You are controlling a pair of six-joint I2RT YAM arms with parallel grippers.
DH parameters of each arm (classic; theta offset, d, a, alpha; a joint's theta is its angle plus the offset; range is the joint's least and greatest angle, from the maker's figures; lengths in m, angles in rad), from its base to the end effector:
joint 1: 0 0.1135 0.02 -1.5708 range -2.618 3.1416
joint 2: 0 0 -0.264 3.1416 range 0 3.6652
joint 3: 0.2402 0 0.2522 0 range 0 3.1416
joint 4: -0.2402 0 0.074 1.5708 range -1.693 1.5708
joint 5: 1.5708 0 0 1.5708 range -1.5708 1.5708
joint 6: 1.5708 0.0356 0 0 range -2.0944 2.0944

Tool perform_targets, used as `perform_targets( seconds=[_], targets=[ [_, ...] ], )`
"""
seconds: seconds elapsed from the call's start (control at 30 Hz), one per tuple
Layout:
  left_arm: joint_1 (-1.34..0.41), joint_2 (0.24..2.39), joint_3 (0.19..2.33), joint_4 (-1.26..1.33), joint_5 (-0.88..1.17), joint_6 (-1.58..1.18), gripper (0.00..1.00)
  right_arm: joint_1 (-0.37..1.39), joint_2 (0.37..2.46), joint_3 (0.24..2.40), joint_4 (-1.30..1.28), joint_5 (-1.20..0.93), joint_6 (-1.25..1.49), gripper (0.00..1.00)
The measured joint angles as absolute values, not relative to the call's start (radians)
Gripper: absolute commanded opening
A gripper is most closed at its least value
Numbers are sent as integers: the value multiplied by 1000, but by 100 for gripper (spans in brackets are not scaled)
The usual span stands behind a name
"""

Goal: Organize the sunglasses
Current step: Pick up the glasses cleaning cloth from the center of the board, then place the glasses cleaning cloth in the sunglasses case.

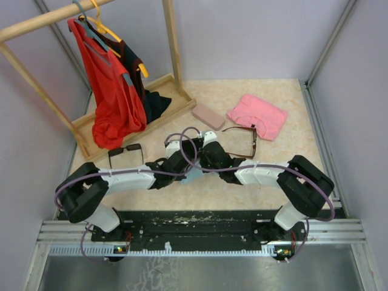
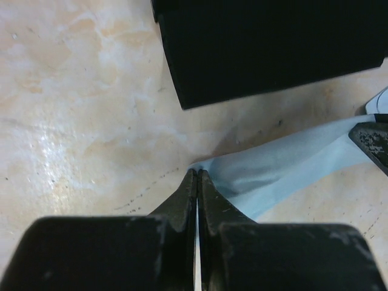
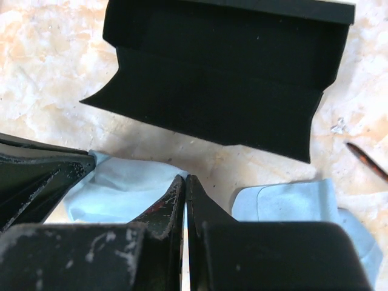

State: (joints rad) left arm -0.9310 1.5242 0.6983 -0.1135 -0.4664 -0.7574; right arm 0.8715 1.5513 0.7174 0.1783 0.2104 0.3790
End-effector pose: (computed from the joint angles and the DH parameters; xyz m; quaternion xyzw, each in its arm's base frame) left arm 0.1802 -0.2153 0.1524 0.0087 0.9276 -0.0799 0.3649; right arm 0.2053 0.2326 0.1700 -0.1725 0.8766 0.1808 0.4114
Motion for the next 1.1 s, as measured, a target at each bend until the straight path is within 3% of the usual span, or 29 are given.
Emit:
perform_targets(
  seconds=[1.1],
  targets=[
    [-789,1565,893,-109,-435,-623,1,719,1594,885,35,95,287,0]
  ],
)
